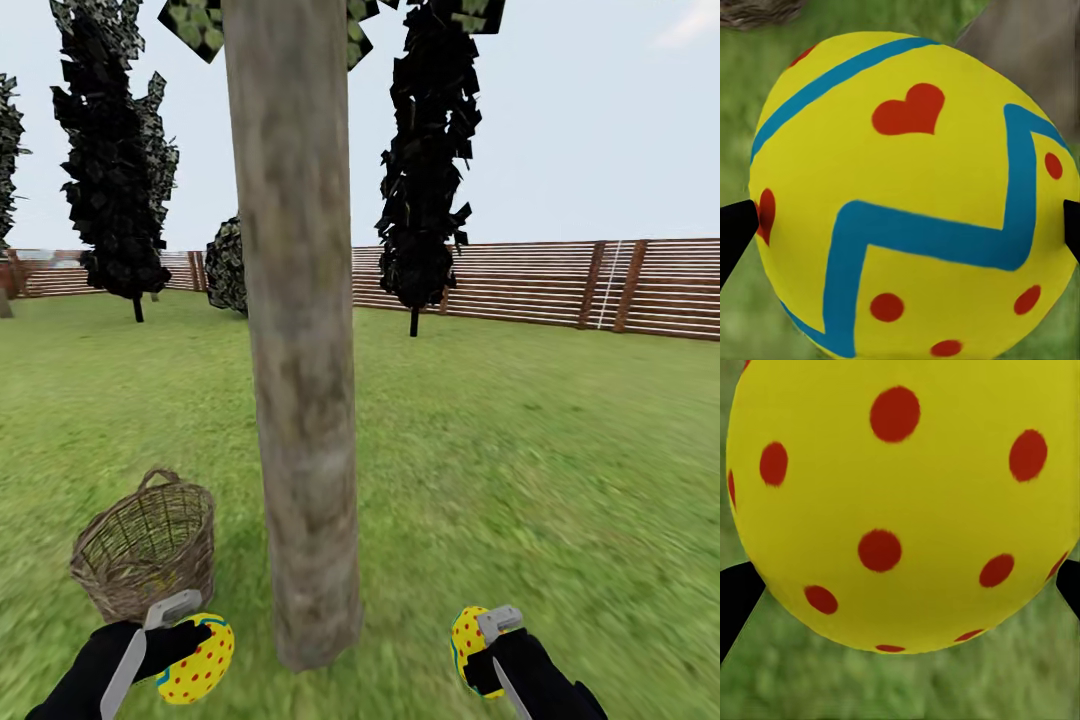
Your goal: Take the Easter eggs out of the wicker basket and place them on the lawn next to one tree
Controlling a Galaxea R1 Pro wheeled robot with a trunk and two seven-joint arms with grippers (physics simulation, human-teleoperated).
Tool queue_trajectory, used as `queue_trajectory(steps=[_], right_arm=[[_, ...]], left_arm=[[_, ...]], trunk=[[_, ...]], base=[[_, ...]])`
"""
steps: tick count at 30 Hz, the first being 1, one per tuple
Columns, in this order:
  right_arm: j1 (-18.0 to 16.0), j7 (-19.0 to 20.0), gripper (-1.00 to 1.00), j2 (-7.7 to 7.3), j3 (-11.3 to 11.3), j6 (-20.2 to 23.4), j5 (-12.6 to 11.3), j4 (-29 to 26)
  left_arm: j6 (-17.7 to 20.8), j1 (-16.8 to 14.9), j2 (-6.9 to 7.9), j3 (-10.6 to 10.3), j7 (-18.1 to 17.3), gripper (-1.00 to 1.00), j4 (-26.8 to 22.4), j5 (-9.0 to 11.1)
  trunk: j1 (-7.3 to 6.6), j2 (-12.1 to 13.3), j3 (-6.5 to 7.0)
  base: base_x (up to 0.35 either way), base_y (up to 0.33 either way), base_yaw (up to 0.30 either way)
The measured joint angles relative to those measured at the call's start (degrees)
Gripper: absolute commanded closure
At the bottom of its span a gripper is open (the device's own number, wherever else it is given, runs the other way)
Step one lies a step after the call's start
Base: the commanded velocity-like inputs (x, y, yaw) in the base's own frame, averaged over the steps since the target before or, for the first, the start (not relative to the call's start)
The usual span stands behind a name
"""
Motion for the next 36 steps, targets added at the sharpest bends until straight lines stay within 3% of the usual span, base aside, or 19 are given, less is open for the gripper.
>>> queue_trajectory(steps=[4,8,15,18,36], right_arm=[[0.0,0.0,1.0,0.0,0.0,0.0,0.0,0.0],[0.0,0.0,1.0,0.0,0.0,0.0,0.0,0.0],[0.0,0.0,1.0,0.12,0.1,-0.1,0.0,0.3],[0.0,0.0,1.0,0.18,2.4,-0.2,2.0,2.6],[0.0,0.0,1.0,0.09,2.0,-0.2,2.1,2.6]], left_arm=[[0.0,0.0,0.03,0.1,0.0,1.0,-0.1,0.0],[0.0,0.0,0.03,2.2,0.0,1.0,-0.1,0.1],[0.0,0.0,0.03,2.3,0.0,1.0,-0.1,0.1],[0.0,0.0,0.03,2.3,0.0,1.0,-0.1,0.1],[0.0,0.0,0.01,2.3,0.0,1.0,-0.1,0.1]], trunk=[[0.03,0.0,0.0],[0.25,-0.4,-0.18],[1.79,-3.2,-1.55],[2.45,-4.4,-2.36],[6.22,-11.2,-6.36]], base=[[0.138,0.0,0.0],[0.005,0.0,0.0],[0.0,0.0,0.0],[0.0,0.0,0.0],[0.0,0.0,0.001]])
